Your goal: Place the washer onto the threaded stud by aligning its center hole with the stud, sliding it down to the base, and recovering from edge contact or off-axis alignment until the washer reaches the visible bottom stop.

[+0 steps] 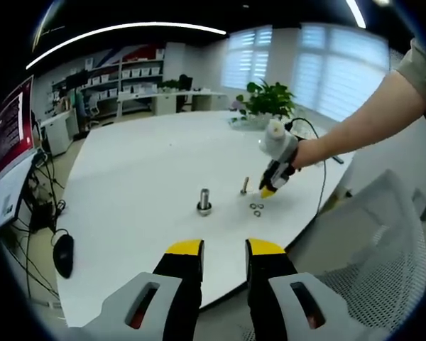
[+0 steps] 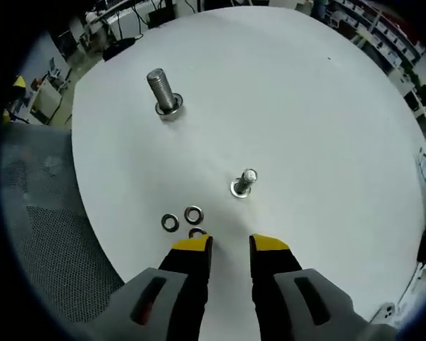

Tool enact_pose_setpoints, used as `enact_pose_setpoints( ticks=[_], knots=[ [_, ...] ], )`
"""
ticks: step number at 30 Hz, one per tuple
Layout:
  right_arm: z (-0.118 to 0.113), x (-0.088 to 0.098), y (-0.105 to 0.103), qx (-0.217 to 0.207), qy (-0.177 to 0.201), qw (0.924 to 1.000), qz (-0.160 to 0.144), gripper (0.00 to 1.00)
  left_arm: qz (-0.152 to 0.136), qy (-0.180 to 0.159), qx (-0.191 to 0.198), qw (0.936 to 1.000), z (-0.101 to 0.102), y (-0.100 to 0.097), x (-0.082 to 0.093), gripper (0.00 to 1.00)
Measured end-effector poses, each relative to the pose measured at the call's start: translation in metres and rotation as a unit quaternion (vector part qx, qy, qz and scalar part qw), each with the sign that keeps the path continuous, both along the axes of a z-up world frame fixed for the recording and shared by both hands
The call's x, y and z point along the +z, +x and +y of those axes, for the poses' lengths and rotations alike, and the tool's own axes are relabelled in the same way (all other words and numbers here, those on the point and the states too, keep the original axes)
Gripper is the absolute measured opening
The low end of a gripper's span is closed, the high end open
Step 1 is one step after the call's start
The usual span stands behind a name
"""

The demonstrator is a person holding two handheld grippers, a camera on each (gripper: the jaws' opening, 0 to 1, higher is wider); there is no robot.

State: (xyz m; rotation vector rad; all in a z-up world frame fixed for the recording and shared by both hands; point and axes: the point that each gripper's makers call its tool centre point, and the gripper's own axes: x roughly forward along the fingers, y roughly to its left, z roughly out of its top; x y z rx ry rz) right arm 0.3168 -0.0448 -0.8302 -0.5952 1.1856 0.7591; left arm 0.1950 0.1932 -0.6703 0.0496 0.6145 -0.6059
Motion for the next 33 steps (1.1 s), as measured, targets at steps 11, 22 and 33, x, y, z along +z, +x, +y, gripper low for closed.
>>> enact_pose_setpoints(
  ticks=[11,22,33],
  knots=[
    [0.017,-0.004,-0.019,0.040,0.010,0.9991,-0.002,0.26,0.001,0.000,-0.002,1.0000,-0.001,-0.001,0.000,0.21],
    [0.024,-0.010,-0.017,0.065,-0.003,0.9979,-0.008,0.25,0.004,0.005,-0.002,1.0000,0.000,-0.001,-0.002,0.21],
    [0.024,-0.011,-0.016,0.066,0.010,0.9978,-0.007,0.19,0.011,0.006,-0.005,0.9999,-0.001,-0.003,-0.005,0.21]
  ],
)
